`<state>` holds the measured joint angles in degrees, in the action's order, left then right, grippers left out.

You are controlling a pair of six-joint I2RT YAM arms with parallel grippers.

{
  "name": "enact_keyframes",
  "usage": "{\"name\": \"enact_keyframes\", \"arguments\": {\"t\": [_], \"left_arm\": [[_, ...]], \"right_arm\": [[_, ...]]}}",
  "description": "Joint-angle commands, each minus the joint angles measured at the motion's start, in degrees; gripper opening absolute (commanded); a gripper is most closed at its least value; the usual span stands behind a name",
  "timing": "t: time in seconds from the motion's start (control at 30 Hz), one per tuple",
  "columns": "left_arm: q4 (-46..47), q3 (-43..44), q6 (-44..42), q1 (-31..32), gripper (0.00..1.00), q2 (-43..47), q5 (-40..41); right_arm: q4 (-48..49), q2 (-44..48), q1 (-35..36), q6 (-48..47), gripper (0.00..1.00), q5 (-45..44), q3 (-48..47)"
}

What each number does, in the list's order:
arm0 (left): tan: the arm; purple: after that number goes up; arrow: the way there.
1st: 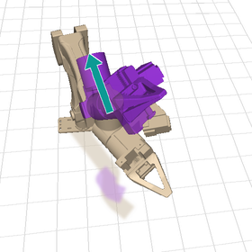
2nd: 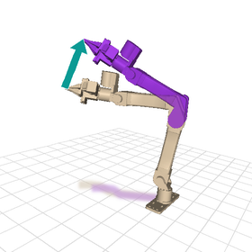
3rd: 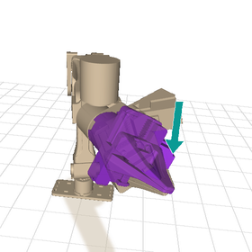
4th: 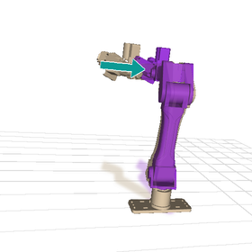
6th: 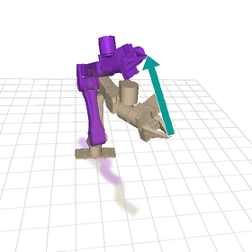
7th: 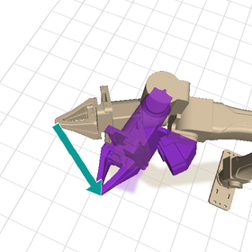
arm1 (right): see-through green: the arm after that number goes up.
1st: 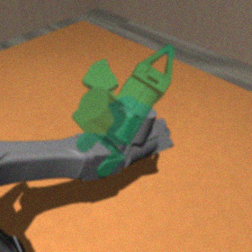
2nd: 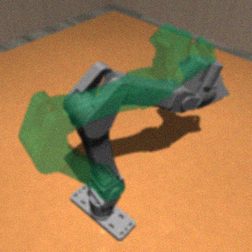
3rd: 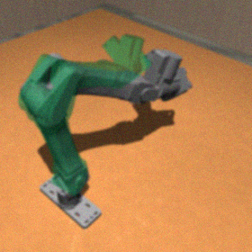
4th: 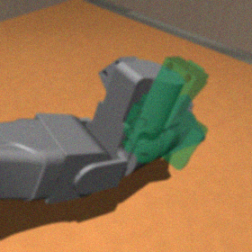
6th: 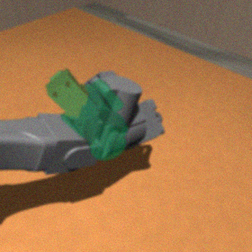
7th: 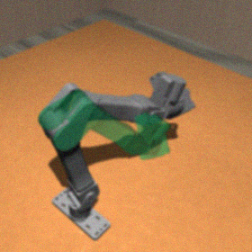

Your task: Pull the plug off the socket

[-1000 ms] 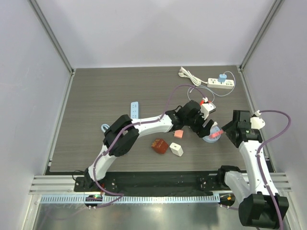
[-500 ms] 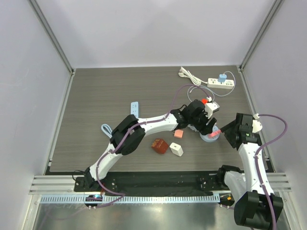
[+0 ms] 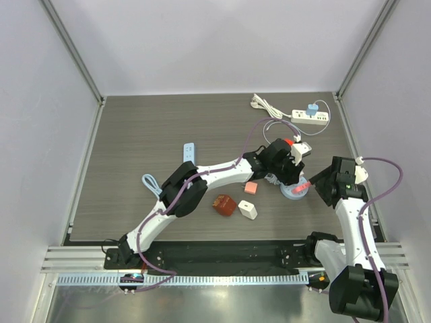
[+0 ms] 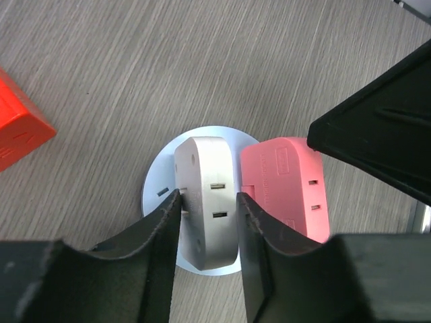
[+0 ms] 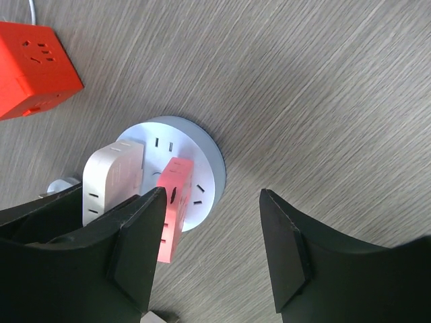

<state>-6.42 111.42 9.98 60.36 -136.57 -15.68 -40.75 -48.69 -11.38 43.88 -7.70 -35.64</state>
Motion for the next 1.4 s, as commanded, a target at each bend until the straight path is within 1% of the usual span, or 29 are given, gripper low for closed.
{"name": "enact_keyframes", "arguments": {"t": [0.0, 0.1, 0.23, 0.3, 0.43, 0.47, 0.53, 0.77, 0.83, 1.03, 1.13, 1.23, 1.27, 1.33, 1.37], "left_arm": [[-1.58, 2.84, -1.10, 0.20, 0.38, -0.88, -1.98], [-2.98, 4.07, -1.63, 0.20, 0.32, -1.50, -3.56], [-3.16, 4.34, -1.28, 0.02, 0.27, -1.59, -4.35], [-3.08, 4.34, -0.49, -0.24, 0.22, -1.50, -5.06], [-2.11, 4.07, 1.44, -0.68, 0.13, -1.33, -6.20], [-1.68, 3.99, 1.80, -0.68, 0.08, -1.24, -6.46], [-1.32, 3.81, 2.76, -0.68, 0.01, -1.24, -6.47], [2.63, 2.49, 5.31, -0.68, 0.00, 0.08, -6.38], [3.34, 2.49, 5.58, -0.68, 0.00, 0.52, -6.81], [6.15, 1.88, 6.19, -0.68, 0.00, 1.39, -11.64], [9.74, -0.40, 6.11, -0.68, 0.00, 2.97, -13.23], [15.89, -5.84, 7.07, -0.68, 0.00, 5.34, -13.85], [18.95, -6.55, 7.33, -0.68, 0.00, 5.70, -14.46], [20.30, -6.83, 7.77, -0.68, 0.00, 5.88, -16.74], [20.39, -6.04, 7.95, -0.68, 0.00, 5.62, -17.36]], "right_arm": [[0.50, -1.14, -0.23, -1.25, 0.63, 0.67, -2.68], [1.99, -2.28, -0.14, -2.22, 0.63, 2.86, -2.42], [5.93, -5.70, -0.23, -2.13, 0.63, 5.76, -0.14], [8.13, -7.12, -0.14, -1.43, 0.59, 7.00, 1.71], [10.34, -7.65, -0.14, -0.29, 0.57, 9.28, 3.99], [10.52, -7.30, -0.14, 0.15, 0.57, 9.11, 4.52], [10.69, -6.86, -0.22, 0.59, 0.56, 9.02, 4.96], [11.75, -5.28, -0.14, 3.75, 0.56, 7.97, 10.31], [12.62, -5.02, -0.22, 5.07, 0.55, 5.69, 11.38], [12.98, -6.07, -0.22, 5.96, 0.53, 1.38, 12.52], [12.98, -7.47, -0.14, 5.96, 0.52, 0.50, 12.26], [13.07, -8.61, -0.14, 5.78, 0.52, 0.32, 12.26], [13.15, -8.79, -0.14, 5.61, 0.51, 0.32, 12.35], [13.33, -8.88, -0.14, 5.60, 0.50, 0.41, 12.43], [13.33, -8.80, -0.14, 5.43, 0.48, 0.15, 12.43]]}}
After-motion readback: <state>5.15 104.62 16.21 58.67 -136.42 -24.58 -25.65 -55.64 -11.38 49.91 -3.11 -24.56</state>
